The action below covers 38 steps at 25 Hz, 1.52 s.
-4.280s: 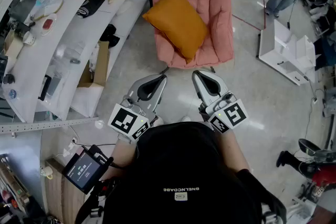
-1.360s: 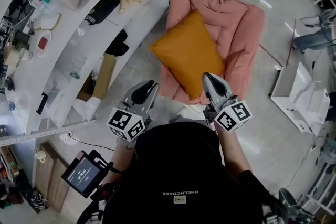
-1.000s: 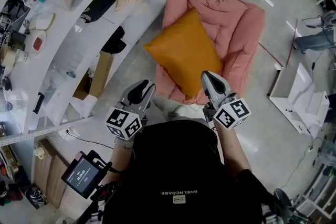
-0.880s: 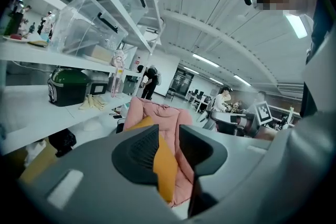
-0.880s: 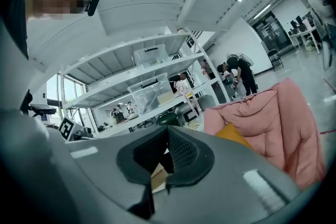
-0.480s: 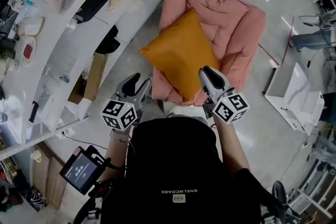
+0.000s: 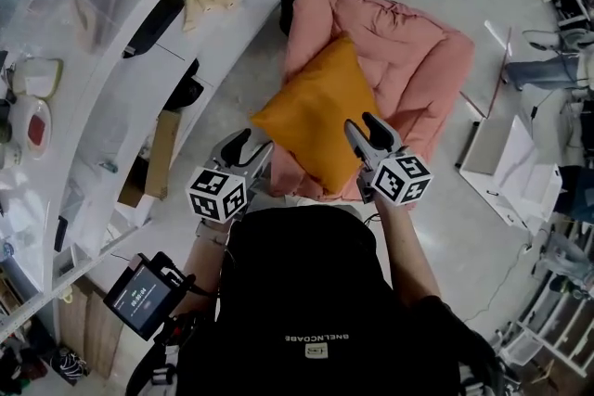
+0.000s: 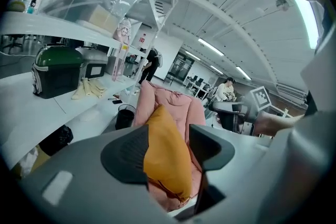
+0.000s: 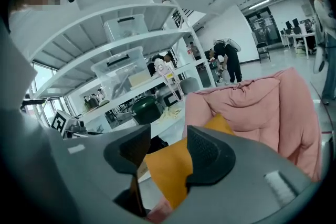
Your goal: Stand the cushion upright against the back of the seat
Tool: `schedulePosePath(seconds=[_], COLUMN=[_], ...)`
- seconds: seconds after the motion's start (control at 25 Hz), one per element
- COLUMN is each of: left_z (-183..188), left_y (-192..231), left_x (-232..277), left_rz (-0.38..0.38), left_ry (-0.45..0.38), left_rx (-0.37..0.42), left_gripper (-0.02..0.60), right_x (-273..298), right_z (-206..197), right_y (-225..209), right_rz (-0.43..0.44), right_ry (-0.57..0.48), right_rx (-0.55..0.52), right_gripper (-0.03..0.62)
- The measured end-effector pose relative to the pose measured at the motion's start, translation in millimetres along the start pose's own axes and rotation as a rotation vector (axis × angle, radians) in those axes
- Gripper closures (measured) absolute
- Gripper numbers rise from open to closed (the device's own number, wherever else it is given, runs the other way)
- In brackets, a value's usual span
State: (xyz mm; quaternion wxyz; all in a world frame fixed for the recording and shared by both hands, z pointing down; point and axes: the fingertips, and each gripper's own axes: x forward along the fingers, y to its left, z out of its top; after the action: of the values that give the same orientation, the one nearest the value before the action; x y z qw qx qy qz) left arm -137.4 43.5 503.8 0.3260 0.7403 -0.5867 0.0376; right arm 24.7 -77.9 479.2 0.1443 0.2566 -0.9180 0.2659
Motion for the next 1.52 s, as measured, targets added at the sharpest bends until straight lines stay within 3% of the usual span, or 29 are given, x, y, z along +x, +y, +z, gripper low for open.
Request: schedulePosePath(seconds=[0.12,0.28,0.4,0.6,0.8,0.96,1.16,1.32,1.52], left_z=[1,5,-2,-26,-41,-61,-81,-97,-108], left_y=[26,21,24,85,79,90,88,85,89], left_x=[24,39,54,94,104,118,137,144,152], left_rz=[-0.019,-0.043,-0.075,-0.105,-0.133,-0.197,-0.290,-0.291,-0.300], left_ry=[0.042,0.076,0.128,0.231,0.309,0.376,0.482,0.547,0.569], left_rx=[0.009,0.047,0.065,0.081,0.109,0.122,0.149,0.174,0.119], left_gripper=[0.321,0.319,0.301,0.266,0.241,0.220,0.209,0.201,0.210], right_x=[40,59,77,153,158,181,205,206,208], right_z=[-3,-4,-11,-28,-32,-47,-71,-74,-82], right_y=[-19,-40,-59,-95,-122,-141,-162,-168,-172], right_rz=[-0.043,-0.102,-0.155,-0.247,-0.326,-0.389,-0.460,-0.493,-0.513], right_ry=[0.055,0.121,0.165,0.237,0.289,0.327,0.423,0.430,0.456], right_rx=[0.013,0.014,0.028,0.046,0.063,0.095,0.120,0.140,0.150], right_gripper=[0.346,0.274,0.245,0.222,0.187,0.148,0.137,0.140,0.176])
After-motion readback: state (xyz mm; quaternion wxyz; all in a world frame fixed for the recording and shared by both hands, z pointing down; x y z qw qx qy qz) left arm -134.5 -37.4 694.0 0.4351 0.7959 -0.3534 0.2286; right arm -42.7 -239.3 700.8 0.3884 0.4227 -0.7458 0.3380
